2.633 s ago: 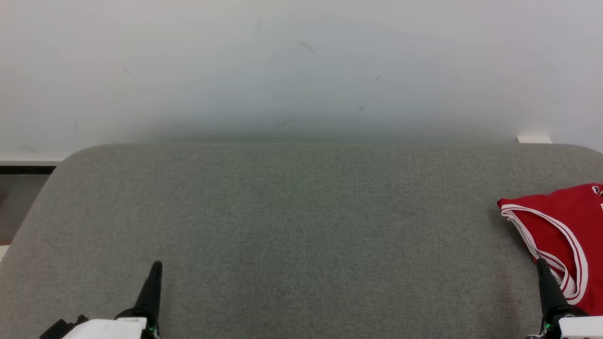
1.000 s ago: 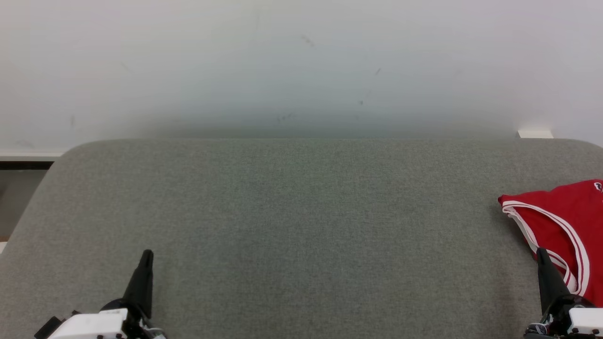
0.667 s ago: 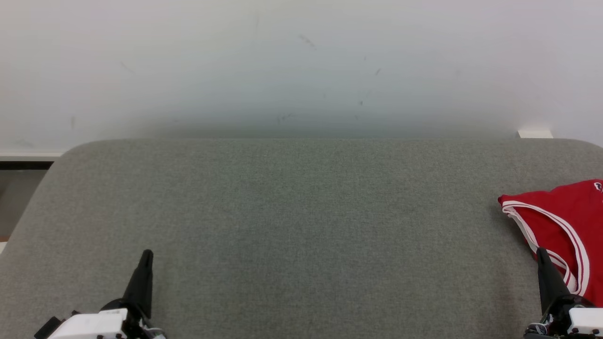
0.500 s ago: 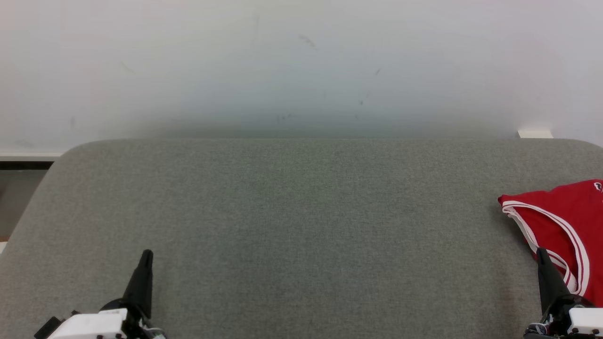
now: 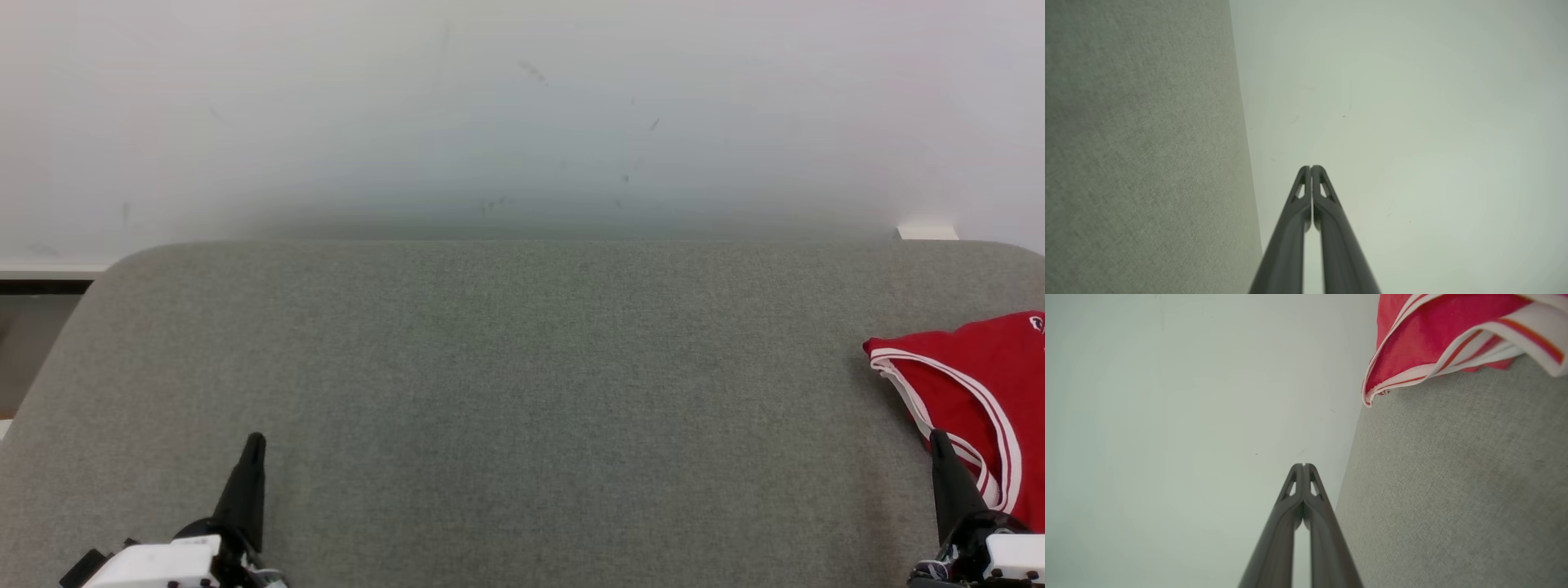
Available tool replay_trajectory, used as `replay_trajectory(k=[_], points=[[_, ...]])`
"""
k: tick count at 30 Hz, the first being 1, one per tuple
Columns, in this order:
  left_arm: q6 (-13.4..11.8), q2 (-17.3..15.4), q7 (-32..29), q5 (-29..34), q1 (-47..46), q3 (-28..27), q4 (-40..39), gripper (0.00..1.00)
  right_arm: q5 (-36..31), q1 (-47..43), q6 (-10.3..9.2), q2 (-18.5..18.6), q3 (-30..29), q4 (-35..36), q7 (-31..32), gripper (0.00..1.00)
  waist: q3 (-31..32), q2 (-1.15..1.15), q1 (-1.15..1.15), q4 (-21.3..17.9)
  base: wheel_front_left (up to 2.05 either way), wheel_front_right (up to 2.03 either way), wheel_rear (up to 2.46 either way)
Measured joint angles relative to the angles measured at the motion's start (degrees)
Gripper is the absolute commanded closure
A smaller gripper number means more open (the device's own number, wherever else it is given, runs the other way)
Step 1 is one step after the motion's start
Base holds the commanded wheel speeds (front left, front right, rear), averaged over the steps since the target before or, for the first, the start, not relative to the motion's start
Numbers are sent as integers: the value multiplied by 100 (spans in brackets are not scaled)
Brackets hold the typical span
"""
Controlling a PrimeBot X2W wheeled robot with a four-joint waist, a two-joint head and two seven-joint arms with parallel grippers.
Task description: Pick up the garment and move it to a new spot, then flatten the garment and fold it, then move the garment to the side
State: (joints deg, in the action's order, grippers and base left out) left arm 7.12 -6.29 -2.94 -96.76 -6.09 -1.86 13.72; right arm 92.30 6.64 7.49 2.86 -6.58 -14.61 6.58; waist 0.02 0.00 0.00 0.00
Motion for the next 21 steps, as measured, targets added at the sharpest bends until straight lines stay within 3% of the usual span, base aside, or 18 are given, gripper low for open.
replay_trajectory(k=[21], points=[[-1, 19, -4, 14, -1, -26, 1, 100, 0, 0, 0, 0, 0, 0, 0, 100, 0, 0, 0, 0, 0, 0, 0]])
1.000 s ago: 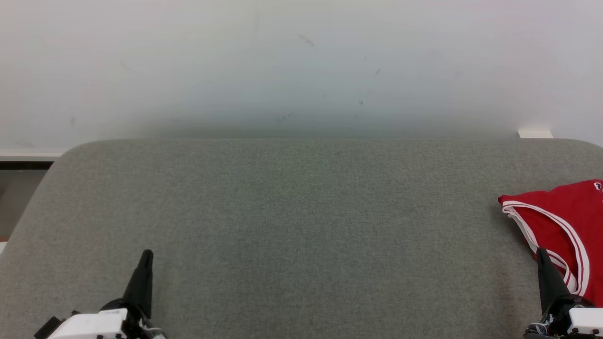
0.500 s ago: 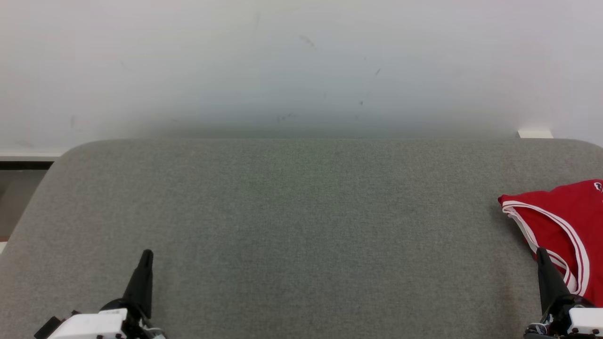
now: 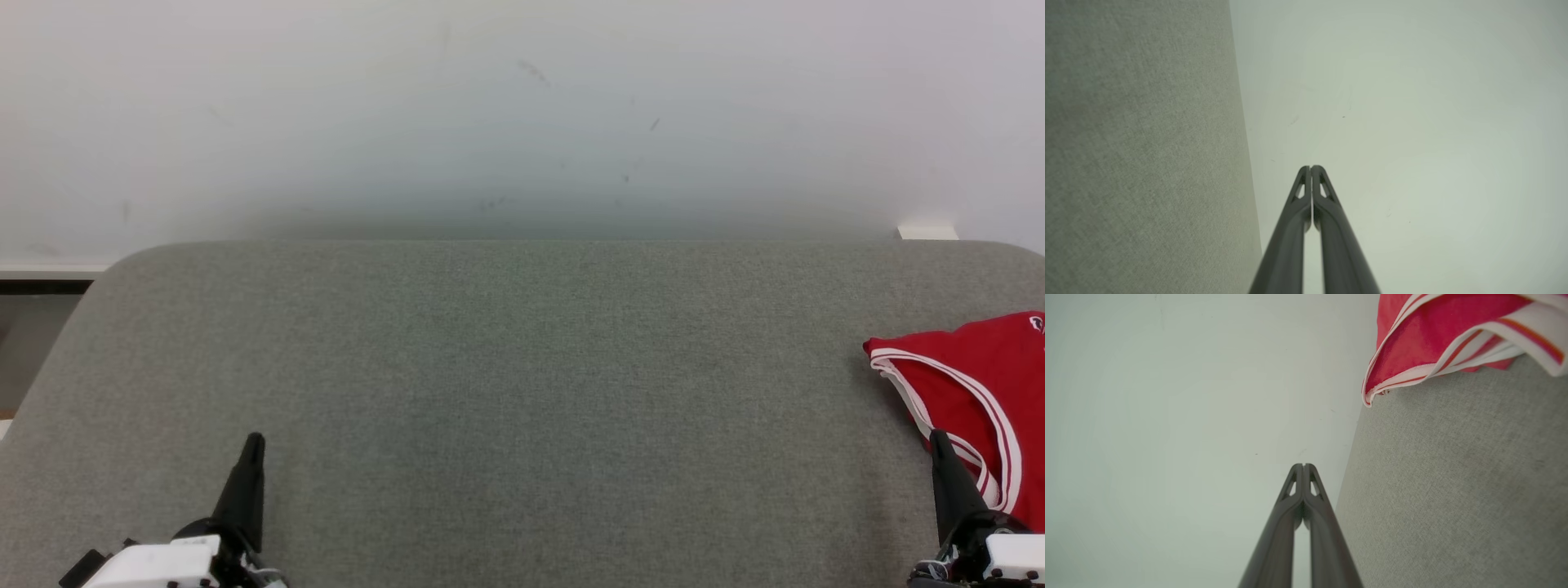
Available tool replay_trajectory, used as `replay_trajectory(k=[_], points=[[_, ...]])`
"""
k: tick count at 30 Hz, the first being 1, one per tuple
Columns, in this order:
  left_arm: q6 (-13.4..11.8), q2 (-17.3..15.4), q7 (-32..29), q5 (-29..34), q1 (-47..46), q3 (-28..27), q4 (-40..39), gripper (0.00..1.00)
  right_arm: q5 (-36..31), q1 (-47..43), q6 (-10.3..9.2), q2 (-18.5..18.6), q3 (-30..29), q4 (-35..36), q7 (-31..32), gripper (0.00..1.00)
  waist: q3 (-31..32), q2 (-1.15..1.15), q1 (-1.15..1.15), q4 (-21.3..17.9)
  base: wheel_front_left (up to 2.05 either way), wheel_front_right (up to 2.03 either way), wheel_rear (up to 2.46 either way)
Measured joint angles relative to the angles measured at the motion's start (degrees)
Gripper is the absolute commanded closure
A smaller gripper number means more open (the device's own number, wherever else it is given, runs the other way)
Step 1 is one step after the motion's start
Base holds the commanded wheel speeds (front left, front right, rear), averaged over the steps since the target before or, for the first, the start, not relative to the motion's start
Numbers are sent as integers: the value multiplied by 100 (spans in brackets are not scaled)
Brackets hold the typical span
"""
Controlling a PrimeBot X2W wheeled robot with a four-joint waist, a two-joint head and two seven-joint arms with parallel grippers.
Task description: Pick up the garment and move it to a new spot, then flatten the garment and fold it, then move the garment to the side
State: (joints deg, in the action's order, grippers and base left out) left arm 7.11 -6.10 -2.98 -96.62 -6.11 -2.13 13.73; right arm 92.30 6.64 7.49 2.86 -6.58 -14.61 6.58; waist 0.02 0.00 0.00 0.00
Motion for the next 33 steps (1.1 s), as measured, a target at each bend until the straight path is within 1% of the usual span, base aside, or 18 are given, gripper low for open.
replay_trajectory(k=[33], points=[[0, 23, -31, 31, -2, -42, 0, 100, 0, 0, 0, 0, 0, 0, 0, 100, 0, 0, 0, 0, 0, 0, 0]])
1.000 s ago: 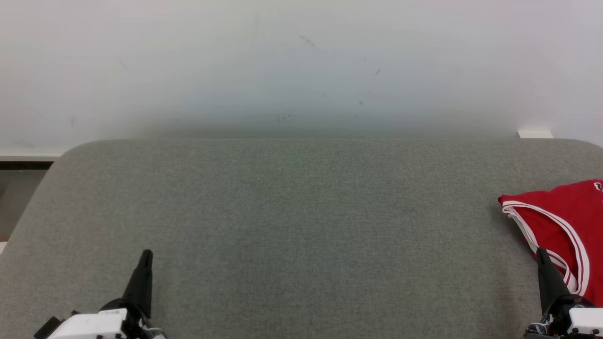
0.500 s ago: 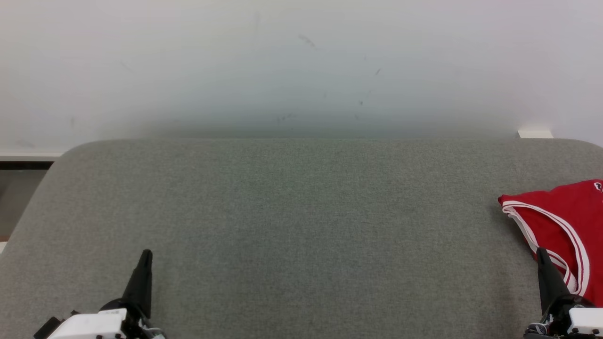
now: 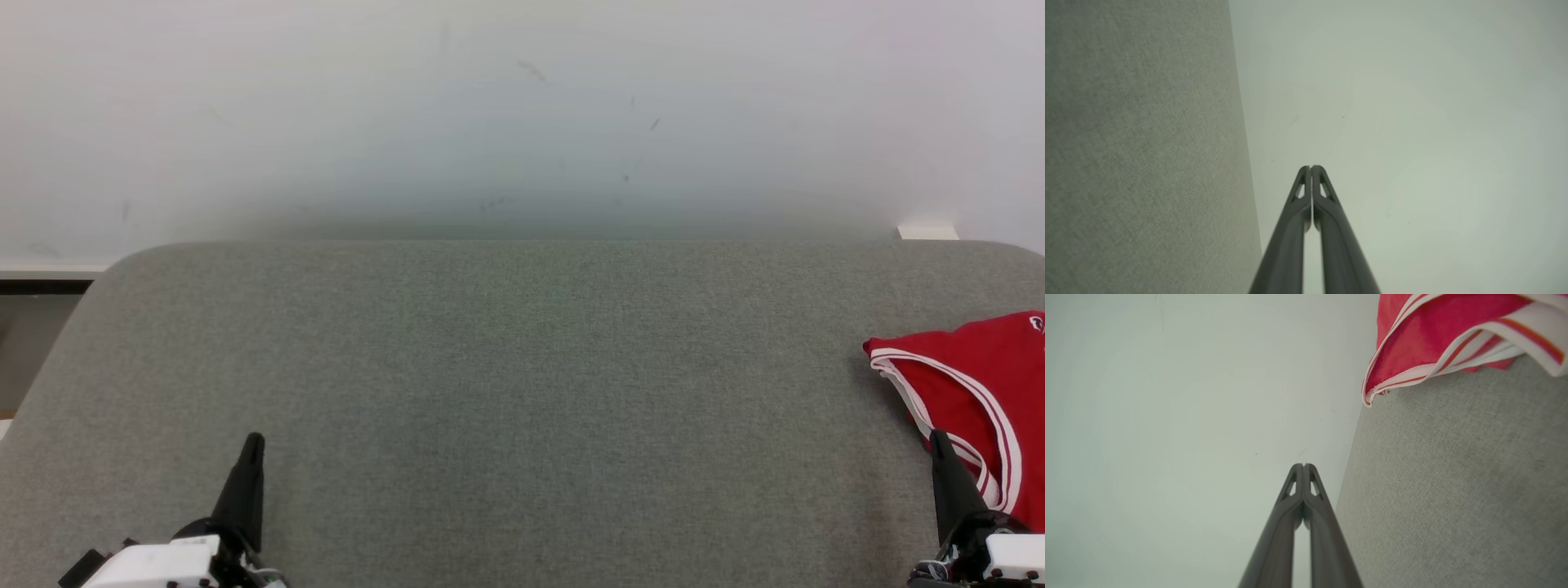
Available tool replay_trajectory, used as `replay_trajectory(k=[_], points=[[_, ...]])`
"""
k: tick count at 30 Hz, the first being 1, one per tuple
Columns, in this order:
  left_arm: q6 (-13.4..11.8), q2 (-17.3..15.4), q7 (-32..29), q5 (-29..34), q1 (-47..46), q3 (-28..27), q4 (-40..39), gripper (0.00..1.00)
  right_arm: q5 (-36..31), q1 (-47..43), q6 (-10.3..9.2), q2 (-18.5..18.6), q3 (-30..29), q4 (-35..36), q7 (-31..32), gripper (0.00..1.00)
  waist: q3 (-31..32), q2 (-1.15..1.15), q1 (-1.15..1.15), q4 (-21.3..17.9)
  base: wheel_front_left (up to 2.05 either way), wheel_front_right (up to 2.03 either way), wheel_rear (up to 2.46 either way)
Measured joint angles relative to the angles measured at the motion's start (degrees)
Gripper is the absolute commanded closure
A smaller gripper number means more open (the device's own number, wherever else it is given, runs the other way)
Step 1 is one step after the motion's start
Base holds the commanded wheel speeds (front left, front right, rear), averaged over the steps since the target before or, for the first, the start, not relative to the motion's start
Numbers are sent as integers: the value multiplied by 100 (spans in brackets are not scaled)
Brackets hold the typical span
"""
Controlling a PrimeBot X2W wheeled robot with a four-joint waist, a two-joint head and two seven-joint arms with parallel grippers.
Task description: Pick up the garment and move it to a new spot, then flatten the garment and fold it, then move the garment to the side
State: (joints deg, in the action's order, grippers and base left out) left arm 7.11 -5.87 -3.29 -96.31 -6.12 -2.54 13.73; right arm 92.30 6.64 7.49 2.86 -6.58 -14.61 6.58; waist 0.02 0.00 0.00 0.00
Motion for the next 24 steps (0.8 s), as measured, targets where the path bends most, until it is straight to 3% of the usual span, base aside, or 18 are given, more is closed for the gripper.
replay_trajectory(k=[24], points=[[0, 19, -19, 43, -1, -25, 0, 100, 0, 1, 0, 0, 0, 0, 0, 100, 0, 0, 0, 0, 0, 0, 0]])
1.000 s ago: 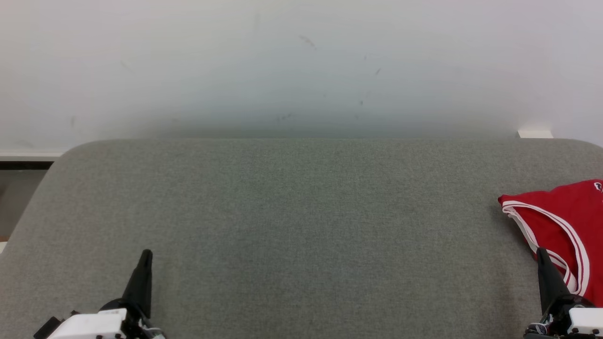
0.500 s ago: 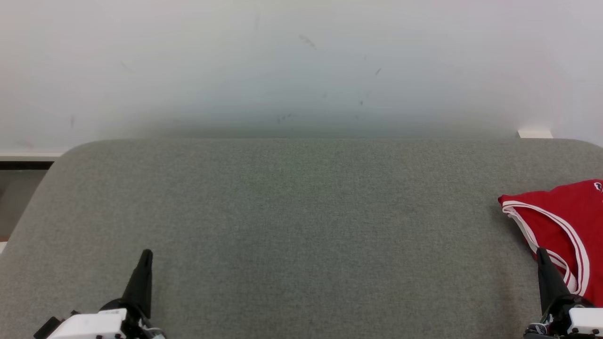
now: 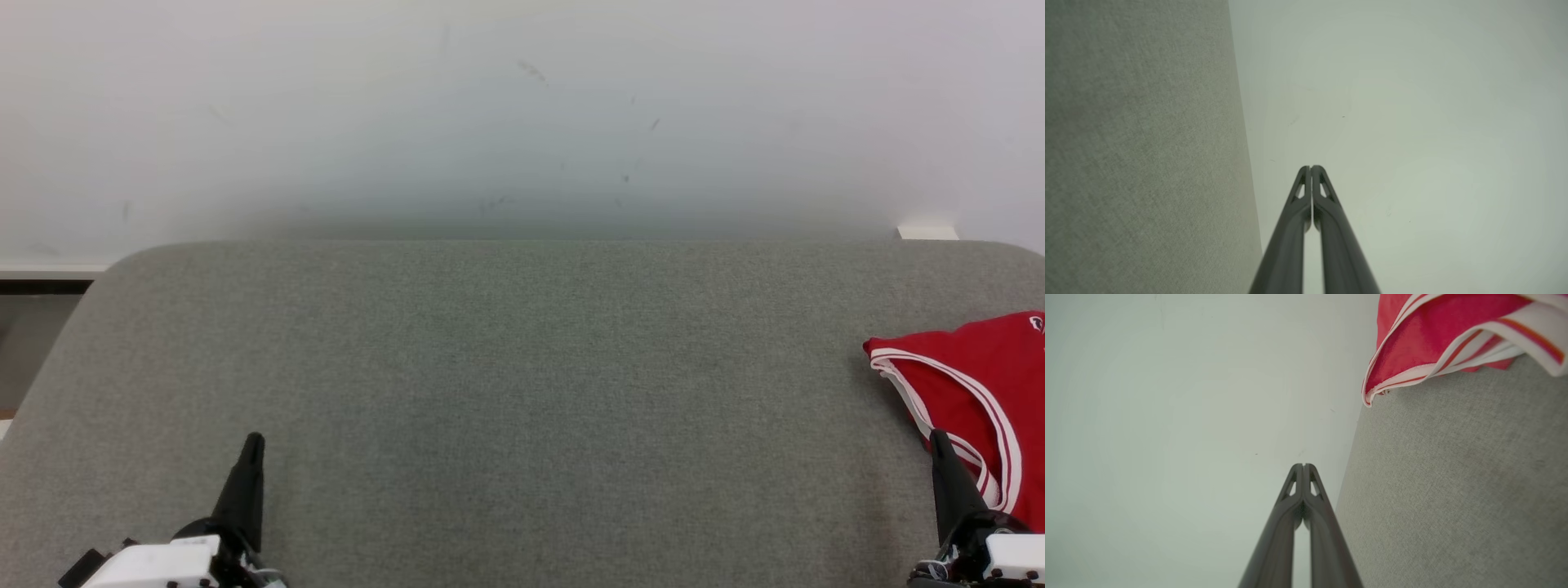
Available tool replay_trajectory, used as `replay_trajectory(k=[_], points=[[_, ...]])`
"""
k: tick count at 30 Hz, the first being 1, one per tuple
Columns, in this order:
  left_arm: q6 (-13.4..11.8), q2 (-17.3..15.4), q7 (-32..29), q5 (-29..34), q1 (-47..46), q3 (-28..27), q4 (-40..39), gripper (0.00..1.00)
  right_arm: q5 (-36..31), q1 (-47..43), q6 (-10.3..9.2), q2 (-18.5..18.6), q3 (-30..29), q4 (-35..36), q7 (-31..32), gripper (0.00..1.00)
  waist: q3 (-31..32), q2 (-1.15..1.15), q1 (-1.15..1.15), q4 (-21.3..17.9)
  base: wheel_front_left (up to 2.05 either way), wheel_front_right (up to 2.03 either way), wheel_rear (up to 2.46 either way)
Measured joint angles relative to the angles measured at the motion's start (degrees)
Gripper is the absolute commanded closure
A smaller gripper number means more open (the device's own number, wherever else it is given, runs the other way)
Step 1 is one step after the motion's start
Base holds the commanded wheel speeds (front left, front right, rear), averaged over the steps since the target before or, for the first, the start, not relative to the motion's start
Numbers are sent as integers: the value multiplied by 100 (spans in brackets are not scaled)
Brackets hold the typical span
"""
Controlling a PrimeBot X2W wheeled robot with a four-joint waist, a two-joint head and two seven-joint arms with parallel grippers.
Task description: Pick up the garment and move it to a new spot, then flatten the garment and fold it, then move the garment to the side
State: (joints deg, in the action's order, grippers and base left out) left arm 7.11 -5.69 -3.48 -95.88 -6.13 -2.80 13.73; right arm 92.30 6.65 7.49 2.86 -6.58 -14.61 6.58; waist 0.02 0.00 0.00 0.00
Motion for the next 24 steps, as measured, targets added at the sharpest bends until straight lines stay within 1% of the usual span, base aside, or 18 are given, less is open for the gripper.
replay_trajectory(k=[24], points=[[0, 19, -8, 43, -1, -24, 0, 100, 0, 0, 0, 0, 0, 0, 0, 100, 0, 0, 0, 0, 0, 0, 0]])
